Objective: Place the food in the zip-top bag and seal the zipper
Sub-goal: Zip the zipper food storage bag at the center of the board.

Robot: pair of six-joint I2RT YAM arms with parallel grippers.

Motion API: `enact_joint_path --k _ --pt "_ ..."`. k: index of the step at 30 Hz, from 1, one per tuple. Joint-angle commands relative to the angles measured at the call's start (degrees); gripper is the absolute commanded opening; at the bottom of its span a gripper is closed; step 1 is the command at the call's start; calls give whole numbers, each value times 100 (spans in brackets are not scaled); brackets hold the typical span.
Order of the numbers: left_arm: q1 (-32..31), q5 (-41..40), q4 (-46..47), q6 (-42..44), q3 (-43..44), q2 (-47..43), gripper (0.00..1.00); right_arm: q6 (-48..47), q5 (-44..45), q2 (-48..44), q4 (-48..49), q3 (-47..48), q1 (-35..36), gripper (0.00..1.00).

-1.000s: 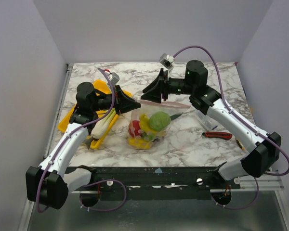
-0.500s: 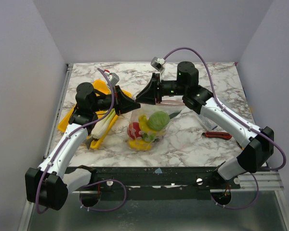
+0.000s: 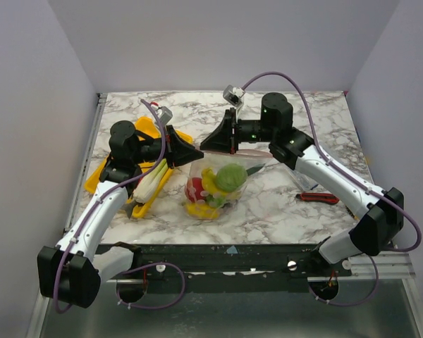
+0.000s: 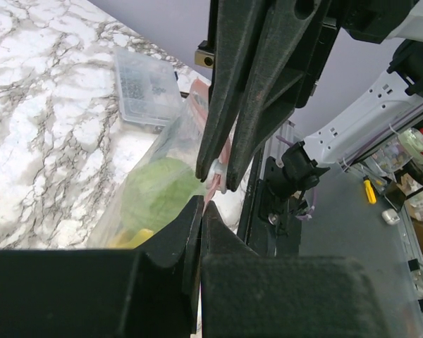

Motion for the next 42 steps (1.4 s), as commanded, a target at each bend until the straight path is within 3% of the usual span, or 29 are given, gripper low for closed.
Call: enact_joint_path --k 1,28,42 --pt "173 -56 449 -145 -48 -127 0 -241 514 -340 -136 -260 8 0" --pt "1245 -1714 -949 393 35 -289 0 -1047 2746 -2171 -1588 -1690 -72 0" --pt "1422 -1829 -1036 374 50 -234 0 -967 3377 -2834 -1764 -2304 -71 0"
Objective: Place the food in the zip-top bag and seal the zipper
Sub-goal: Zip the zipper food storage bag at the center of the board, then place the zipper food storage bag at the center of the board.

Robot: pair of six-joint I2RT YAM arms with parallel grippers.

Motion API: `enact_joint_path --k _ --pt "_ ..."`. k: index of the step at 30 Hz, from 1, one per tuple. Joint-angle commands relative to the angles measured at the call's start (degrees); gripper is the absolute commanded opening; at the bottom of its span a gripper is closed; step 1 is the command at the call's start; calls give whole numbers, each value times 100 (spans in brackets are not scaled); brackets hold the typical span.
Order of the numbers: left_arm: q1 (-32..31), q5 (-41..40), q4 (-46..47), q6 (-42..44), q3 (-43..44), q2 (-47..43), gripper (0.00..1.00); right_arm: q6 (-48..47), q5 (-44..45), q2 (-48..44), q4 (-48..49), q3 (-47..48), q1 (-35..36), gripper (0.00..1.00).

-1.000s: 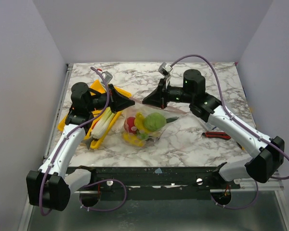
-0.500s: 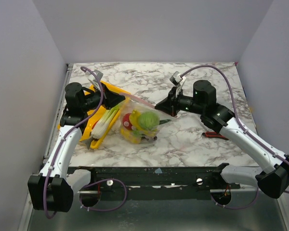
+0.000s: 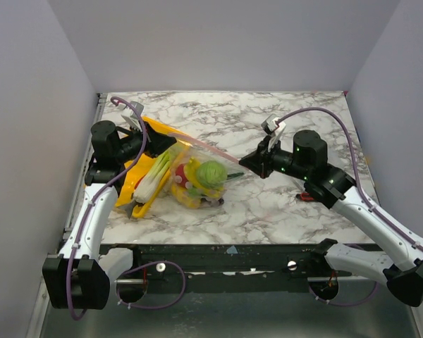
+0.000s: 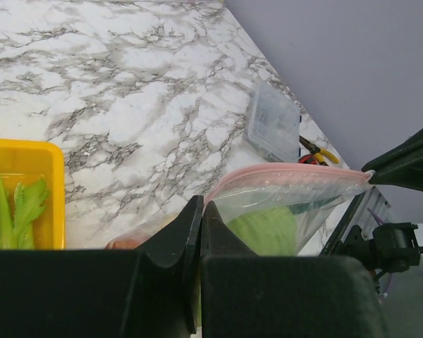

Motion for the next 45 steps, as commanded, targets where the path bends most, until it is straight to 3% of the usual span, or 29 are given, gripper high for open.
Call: enact_joint_path --k 1,10,12,15,17,24,33,45 --pt "101 -369 -7 94 104 -41 0 -1 391 -211 -331 -178 -23 0" --pt "97 -222 60 -108 155 120 0 71 617 -385 -340 -202 -23 1" --pt "20 -288 130 -437 148 234 0 183 641 -327 -328 -126 -24 12" --pt "-342 -788 -72 -673 262 465 0 367 781 -258 -272 -9 -23 39" --pt "-670 -1205 -130 -773 357 626 0 478 1019 -262 -282 100 -24 52" --pt "-1461 -2469 -107 -1412 977 1706 0 649 2636 -597 -655 383 -23 74" --pt "-1627 -2276 -782 -1823 2909 3907 0 982 3057 -1210 -1115 242 -25 77" --pt "-2129 -1589 -2084 -1072 5435 5503 0 930 3102 -1490 -967 142 -24 79"
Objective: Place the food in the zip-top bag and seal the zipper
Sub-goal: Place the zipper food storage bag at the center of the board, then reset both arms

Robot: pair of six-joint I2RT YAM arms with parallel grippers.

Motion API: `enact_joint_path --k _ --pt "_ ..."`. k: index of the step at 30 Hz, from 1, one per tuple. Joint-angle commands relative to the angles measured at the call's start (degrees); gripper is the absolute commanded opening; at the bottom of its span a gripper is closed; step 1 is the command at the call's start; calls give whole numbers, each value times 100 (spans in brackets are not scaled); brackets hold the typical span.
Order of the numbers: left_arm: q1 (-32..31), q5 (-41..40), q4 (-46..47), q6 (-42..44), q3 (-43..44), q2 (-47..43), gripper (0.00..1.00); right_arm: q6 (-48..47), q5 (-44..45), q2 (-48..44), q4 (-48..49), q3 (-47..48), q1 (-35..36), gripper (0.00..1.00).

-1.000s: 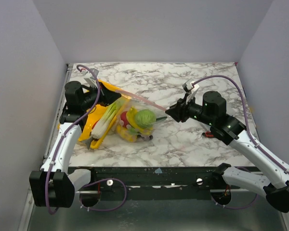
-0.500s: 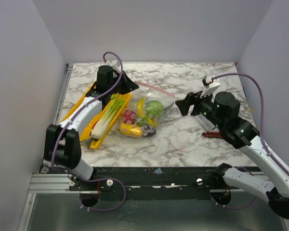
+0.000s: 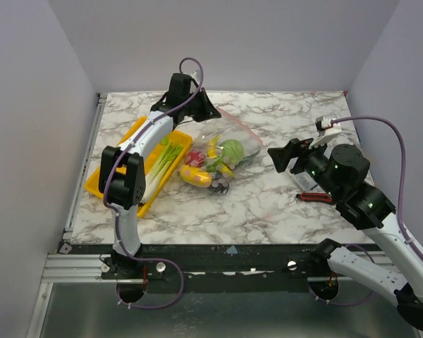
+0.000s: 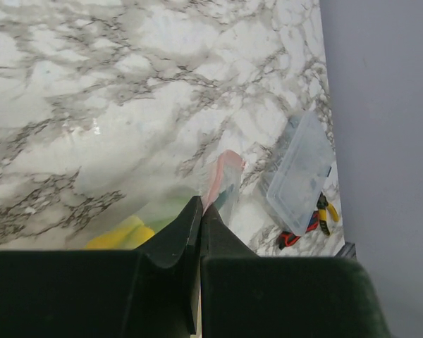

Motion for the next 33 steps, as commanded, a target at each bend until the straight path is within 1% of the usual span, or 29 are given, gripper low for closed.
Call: enact_joint_path --k 1,3,5,6,8,9,10,11,12,13,16,17,21,22,27,30,33 --pt "-398 412 -692 451 1061 436 0 -42 175 10 5 -24 -12 79" --pt "-440 230 -910 528 1230 413 7 -58 222 9 1 3 -12 79" --pt "-442 50 -1131 725 1326 280 22 -39 296 -45 -64 36 -14 79" --pt "-442 -117 -1356 897 1411 209 30 -4 358 -79 -86 46 -19 79" --pt "-433 -437 -1679 1196 1519 -28 44 104 471 -166 -134 62 -12 80" --pt "-427 -583 -1812 1328 1547 -147 50 131 498 -204 -158 86 -18 81" --pt "-425 -709 -1933 1435 1552 -322 55 130 510 -243 -184 110 -12 82" --pt "-425 -844 -2042 1581 1552 -470 66 118 536 -274 -189 142 -12 83" --pt "-426 -1011 -2149 1682 1524 -684 75 105 597 -317 -177 165 -14 84" --pt "-425 -1132 -2222 1795 1457 -879 80 92 669 -354 -160 185 -12 84" --pt "-425 -1498 -2263 2071 1152 -1717 83 -39 957 -388 -214 344 -12 88" --pt "-433 -1556 -2224 2163 1002 -2071 83 -109 1074 -387 -242 421 -19 92" --pt "-435 -1780 -1797 2599 238 -3565 88 -272 1506 -425 -259 680 -19 94" --pt "-436 -1847 -1619 2730 -24 -3921 90 -293 1579 -445 -249 732 -12 100" --pt "-446 -2305 -442 3198 -1391 -5848 99 -455 1925 -534 -161 1033 -12 100" --pt "-451 -2561 235 3331 -2123 -6810 99 -583 2042 -663 -58 1163 -14 100" --pt "-451 -2840 540 3514 -2446 -7376 99 -636 2214 -858 25 1233 -12 100"
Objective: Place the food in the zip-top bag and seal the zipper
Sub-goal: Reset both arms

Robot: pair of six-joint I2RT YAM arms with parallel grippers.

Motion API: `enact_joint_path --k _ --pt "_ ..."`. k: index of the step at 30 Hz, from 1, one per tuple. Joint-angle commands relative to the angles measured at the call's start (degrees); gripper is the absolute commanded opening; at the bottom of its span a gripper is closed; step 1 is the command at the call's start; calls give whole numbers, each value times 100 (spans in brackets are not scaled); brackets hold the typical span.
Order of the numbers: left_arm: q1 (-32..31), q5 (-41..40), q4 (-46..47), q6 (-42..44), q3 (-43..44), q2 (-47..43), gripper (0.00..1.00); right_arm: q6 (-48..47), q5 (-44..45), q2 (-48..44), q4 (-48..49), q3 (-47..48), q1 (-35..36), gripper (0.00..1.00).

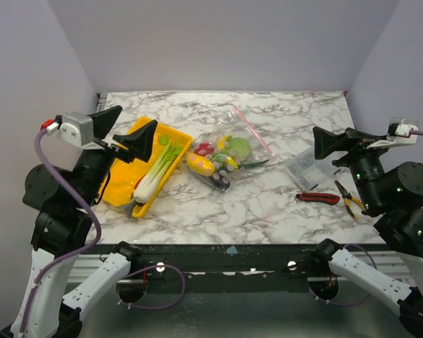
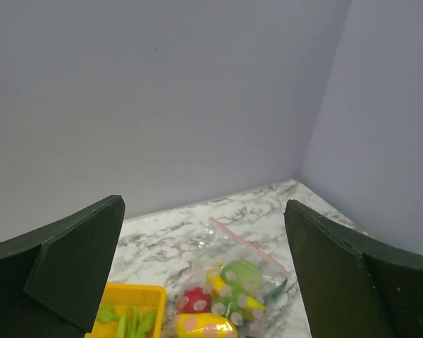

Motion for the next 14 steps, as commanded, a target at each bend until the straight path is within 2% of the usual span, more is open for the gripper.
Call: enact_joint_path --k 1,8,10,11,14 --pt "-25 -689 736 503 -552 -592 98 -218 539 -317 205 184 -15 100" --pt "-25 -1029 865 862 -777 -1160 98 -130 1021 -648 258 135 -14 100" --pt "-25 -1192 808 880 -753 -1157 99 -273 829 -783 399 6 -12 100" --pt "-25 -1235 787 881 -748 -1157 99 -318 1034 -808 590 -148 -21 100" --pt "-25 -1187 773 878 -714 -1145 98 -33 1462 -649 318 -71 -36 100"
